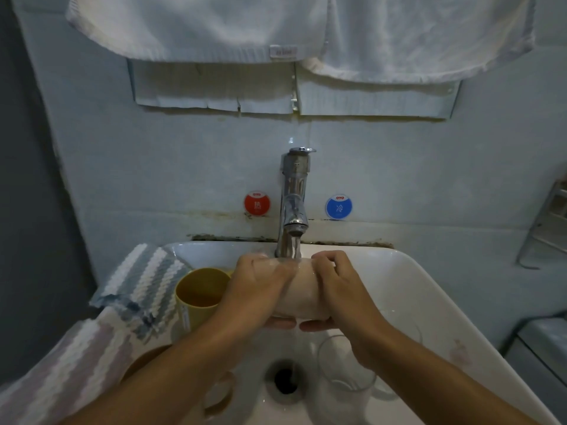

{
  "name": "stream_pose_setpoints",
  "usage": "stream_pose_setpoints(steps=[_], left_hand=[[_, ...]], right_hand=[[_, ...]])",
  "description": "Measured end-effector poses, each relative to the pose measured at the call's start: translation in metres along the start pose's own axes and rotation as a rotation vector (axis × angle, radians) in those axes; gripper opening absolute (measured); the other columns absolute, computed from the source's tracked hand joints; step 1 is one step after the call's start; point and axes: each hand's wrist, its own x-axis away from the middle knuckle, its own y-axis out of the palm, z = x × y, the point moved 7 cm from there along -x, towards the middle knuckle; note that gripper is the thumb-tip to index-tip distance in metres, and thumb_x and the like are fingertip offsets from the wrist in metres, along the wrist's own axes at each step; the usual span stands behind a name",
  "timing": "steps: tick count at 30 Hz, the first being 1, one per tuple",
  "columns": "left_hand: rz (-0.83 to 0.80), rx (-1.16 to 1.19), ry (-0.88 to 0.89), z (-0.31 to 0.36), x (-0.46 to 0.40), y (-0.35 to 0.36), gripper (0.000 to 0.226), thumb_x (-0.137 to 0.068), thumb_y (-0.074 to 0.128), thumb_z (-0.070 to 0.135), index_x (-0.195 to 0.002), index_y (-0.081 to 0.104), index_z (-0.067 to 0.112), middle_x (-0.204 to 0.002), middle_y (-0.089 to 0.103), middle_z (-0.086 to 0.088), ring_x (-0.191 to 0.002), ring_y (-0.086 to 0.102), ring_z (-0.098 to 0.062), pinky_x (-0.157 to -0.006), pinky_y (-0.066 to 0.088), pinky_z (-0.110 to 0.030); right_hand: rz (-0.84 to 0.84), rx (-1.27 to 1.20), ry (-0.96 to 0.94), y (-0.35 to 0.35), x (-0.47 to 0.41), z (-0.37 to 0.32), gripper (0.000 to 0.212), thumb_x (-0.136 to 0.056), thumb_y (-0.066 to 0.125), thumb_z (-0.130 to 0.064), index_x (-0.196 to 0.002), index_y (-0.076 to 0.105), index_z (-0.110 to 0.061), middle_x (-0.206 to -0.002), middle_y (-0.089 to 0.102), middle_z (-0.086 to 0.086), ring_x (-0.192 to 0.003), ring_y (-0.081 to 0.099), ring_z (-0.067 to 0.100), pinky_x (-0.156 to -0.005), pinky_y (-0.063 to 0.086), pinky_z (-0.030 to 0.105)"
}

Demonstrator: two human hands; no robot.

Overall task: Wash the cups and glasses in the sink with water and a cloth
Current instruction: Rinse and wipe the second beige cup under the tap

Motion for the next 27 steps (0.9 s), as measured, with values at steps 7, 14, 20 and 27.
stream_pose_setpoints(steps=[7, 14, 20, 27], left_hand=[[0.161, 0.151, -0.201, -0.018, -0.014, -0.010, 0.025, -0.102, 0.044, 0.037, -0.117, 0.044, 0.016, -0.118, 0.047, -0.020, -0.096, 0.058, -0.041, -0.055, 0.060, -0.047], [0.154, 0.155, -0.193, -0.022, -0.018, -0.014, 0.033, -0.103, 0.040, 0.036, -0.127, 0.043, 0.013, -0.119, 0.048, -0.023, -0.102, 0.059, -0.044, -0.046, 0.059, -0.043], [0.118, 0.112, -0.138, -0.016, -0.016, -0.013, 0.035, -0.102, 0.043, 0.034, -0.126, 0.047, 0.009, -0.122, 0.050, -0.024, -0.101, 0.059, -0.041, -0.050, 0.060, -0.044], [0.106, 0.021, -0.121, -0.010, -0.007, -0.009, 0.040, -0.098, 0.053, 0.038, -0.127, 0.043, 0.013, -0.119, 0.051, -0.020, -0.100, 0.062, -0.039, -0.057, 0.062, -0.042]], right_hand=[[-0.044, 0.019, -0.042, 0.007, 0.000, 0.000, 0.019, -0.098, 0.053, -0.039, -0.116, 0.046, -0.036, -0.107, 0.049, -0.010, -0.093, 0.055, 0.016, -0.061, 0.060, 0.026], [-0.063, -0.038, -0.065, 0.006, -0.003, -0.004, 0.014, -0.102, 0.047, -0.034, -0.115, 0.052, -0.038, -0.106, 0.050, -0.013, -0.095, 0.055, 0.018, -0.061, 0.061, 0.028], [-0.077, -0.018, -0.068, 0.009, -0.003, -0.003, 0.017, -0.101, 0.049, -0.037, -0.118, 0.050, -0.038, -0.107, 0.051, -0.014, -0.094, 0.056, 0.017, -0.060, 0.060, 0.026], [-0.040, 0.006, -0.045, 0.006, -0.002, -0.001, 0.015, -0.102, 0.047, -0.037, -0.116, 0.047, -0.034, -0.106, 0.048, -0.010, -0.093, 0.054, 0.017, -0.058, 0.059, 0.024]])
